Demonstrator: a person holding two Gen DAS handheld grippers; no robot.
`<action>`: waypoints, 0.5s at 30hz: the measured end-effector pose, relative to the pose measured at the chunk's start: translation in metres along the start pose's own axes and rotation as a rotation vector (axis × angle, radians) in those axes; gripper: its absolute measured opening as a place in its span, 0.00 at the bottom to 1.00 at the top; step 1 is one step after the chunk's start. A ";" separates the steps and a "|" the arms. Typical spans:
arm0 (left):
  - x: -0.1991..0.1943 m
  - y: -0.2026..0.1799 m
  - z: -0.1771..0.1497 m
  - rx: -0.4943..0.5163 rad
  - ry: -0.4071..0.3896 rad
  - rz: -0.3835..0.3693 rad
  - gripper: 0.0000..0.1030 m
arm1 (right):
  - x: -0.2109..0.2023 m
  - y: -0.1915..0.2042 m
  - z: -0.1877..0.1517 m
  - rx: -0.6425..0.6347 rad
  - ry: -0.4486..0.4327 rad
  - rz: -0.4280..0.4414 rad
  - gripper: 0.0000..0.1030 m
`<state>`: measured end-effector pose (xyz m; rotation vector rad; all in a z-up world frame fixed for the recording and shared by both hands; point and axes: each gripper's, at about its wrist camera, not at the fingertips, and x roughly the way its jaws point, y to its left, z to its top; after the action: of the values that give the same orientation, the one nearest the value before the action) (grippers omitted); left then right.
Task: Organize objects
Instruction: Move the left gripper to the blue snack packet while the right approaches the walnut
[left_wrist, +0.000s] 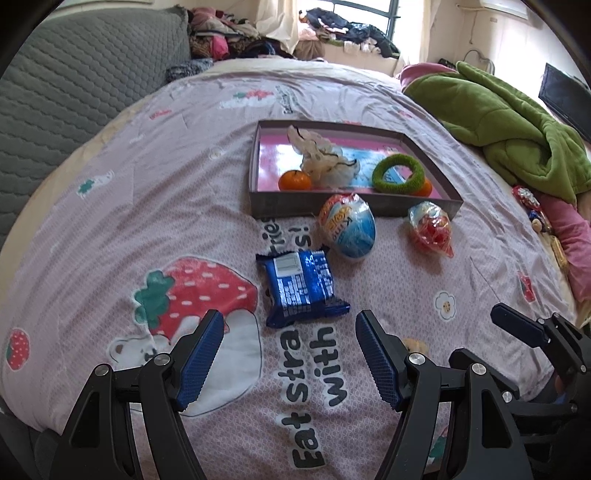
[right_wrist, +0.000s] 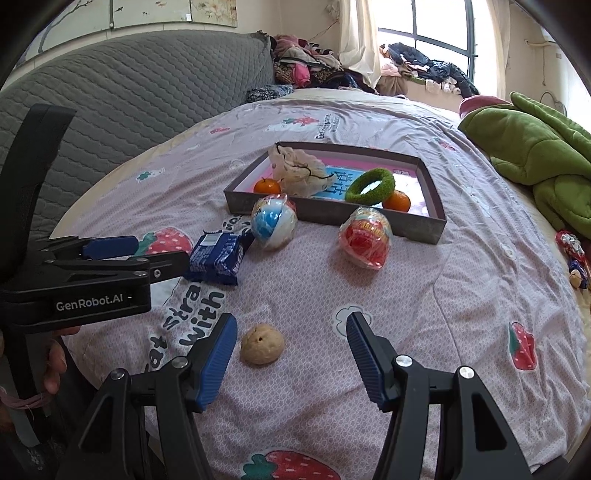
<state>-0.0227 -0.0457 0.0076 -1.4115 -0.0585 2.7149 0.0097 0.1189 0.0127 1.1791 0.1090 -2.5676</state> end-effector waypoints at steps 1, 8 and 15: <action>0.001 0.000 -0.001 0.001 0.004 0.003 0.73 | 0.001 0.000 0.000 -0.002 0.003 0.000 0.59; 0.005 -0.003 0.000 0.000 0.015 0.000 0.73 | 0.005 0.003 -0.004 -0.010 0.018 0.003 0.59; 0.014 -0.006 0.004 -0.001 0.032 -0.003 0.73 | 0.009 0.007 -0.007 -0.019 0.028 0.004 0.59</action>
<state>-0.0333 -0.0383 -0.0008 -1.4530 -0.0597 2.6898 0.0112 0.1117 0.0015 1.2077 0.1375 -2.5410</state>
